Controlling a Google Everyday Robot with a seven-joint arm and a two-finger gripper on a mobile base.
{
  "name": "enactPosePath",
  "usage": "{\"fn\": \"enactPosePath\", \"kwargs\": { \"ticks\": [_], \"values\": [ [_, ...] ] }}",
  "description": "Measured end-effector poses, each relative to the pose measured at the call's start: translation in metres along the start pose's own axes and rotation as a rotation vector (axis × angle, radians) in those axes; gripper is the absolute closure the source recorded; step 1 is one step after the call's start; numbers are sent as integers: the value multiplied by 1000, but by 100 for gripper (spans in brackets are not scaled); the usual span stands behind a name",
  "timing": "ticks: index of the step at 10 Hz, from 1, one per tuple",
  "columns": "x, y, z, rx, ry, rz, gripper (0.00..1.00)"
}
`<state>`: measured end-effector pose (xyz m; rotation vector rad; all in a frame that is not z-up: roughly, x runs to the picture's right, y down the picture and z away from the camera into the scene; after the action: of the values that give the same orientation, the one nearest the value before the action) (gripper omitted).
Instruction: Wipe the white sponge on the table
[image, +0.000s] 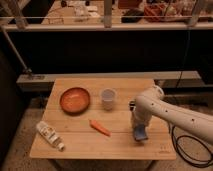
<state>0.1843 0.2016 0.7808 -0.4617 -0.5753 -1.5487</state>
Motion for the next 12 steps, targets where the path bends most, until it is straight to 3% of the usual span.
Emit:
{"fn": "enactPosePath", "kwargs": {
  "ticks": [4,12],
  "values": [
    [7,-5,25,12,-3,-28,100],
    [9,-34,45,34,31,-128,100]
  ]
}}
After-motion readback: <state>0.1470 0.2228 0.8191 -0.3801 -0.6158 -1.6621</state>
